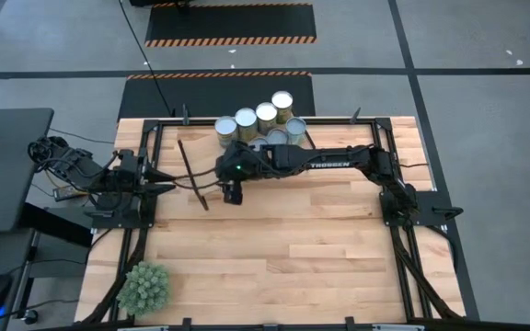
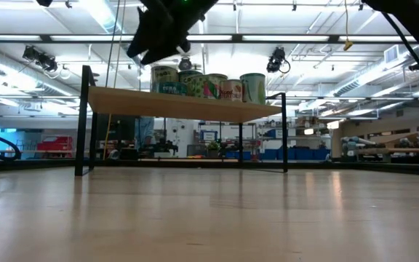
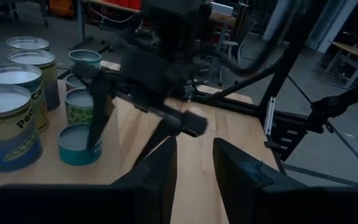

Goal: Pick and place cans onto a shelf
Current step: Put the canned tuna on the shelf

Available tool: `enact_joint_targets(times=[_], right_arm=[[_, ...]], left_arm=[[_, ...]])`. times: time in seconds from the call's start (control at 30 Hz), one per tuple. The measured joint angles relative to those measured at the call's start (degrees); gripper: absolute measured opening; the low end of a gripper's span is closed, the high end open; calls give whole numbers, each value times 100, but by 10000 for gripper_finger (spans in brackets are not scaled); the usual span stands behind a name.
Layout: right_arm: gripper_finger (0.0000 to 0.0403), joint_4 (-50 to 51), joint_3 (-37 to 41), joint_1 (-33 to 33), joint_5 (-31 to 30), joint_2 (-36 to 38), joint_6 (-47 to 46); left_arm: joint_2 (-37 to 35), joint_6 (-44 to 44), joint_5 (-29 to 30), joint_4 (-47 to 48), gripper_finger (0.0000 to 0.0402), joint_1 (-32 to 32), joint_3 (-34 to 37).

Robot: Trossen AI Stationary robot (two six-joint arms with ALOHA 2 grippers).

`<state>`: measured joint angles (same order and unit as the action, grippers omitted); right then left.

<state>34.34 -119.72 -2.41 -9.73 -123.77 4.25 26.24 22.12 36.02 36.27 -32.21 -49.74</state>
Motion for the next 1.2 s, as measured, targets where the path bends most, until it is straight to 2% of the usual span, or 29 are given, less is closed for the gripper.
enact_joint_targets(times=[0.37, 1.2], right_arm=[[284, 439, 23, -258, 58, -76, -466], [281, 710, -95, -251, -174, -90, -462]], left_arm=[[0, 102, -1, 2, 111, 0, 0], [0, 121, -3, 0, 111, 0, 0]])
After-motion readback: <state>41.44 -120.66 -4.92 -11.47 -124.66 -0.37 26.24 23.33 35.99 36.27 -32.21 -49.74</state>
